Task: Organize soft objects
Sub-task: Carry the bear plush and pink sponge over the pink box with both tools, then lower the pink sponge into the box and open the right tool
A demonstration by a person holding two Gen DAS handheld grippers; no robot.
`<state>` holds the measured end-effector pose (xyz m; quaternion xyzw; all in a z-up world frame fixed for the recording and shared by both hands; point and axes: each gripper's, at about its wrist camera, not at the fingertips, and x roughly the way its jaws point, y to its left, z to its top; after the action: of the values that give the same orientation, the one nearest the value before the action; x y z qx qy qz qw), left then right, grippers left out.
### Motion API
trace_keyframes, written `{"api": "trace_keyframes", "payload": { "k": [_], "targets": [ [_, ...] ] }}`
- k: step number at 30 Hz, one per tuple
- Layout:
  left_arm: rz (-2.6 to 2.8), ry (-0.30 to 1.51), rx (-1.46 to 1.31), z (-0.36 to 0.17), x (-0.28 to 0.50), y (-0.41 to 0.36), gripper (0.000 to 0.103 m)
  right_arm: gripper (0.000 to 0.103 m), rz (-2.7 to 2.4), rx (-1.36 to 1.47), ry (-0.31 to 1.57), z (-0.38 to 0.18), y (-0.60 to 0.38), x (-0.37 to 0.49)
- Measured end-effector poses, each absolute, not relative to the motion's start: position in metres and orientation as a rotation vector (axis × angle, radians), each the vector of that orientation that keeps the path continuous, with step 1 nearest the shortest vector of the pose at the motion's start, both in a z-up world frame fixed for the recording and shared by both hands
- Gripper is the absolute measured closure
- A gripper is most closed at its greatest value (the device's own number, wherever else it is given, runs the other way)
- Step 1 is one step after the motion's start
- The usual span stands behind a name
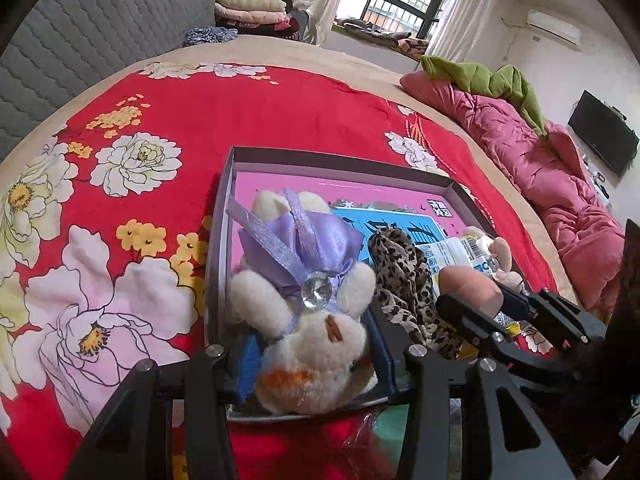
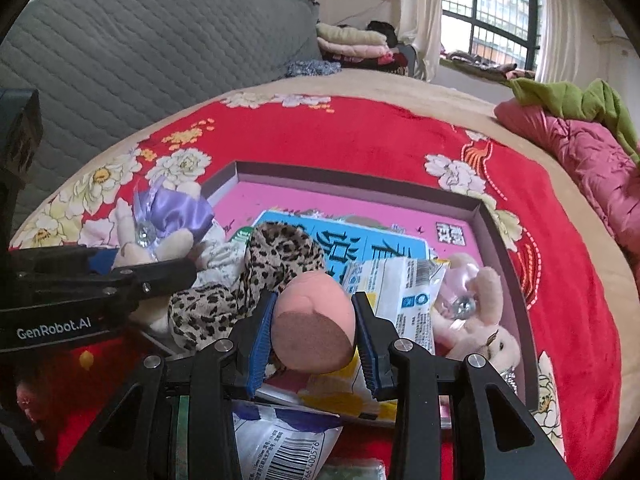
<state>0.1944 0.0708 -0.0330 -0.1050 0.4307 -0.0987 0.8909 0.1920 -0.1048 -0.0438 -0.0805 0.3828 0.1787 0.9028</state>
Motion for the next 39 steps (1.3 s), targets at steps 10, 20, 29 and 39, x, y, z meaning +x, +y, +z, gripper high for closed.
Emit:
{"api": "trace_keyframes", "payload": {
  "k": [10, 20, 29, 39],
  "targets": [
    [-0.207, 0.896, -0.221, -0.033, 0.194, 0.072, 0.056, 0.063, 0.375, -0.166, 0.825, -0.049, -0.104, 0.192],
    [-0.209, 0.899, -0.222, -0.034, 0.194, 0.072, 0.056, 0.059, 0.379, -0.143, 0.828, -0.046, -0.107, 0.192],
    [-0.212, 0.907, -0.234, -0.036, 0.193, 0.072, 0.055, 0.048, 0.377, -0.107, 0.801, -0.034, -0.114, 0.189],
    [-0.204, 0.909, -0.229, -0.036, 0.194, 0.069, 0.054, 0.048, 0.355, -0.095, 0.790, -0.031, -0.121, 0.188]
  ]
}}
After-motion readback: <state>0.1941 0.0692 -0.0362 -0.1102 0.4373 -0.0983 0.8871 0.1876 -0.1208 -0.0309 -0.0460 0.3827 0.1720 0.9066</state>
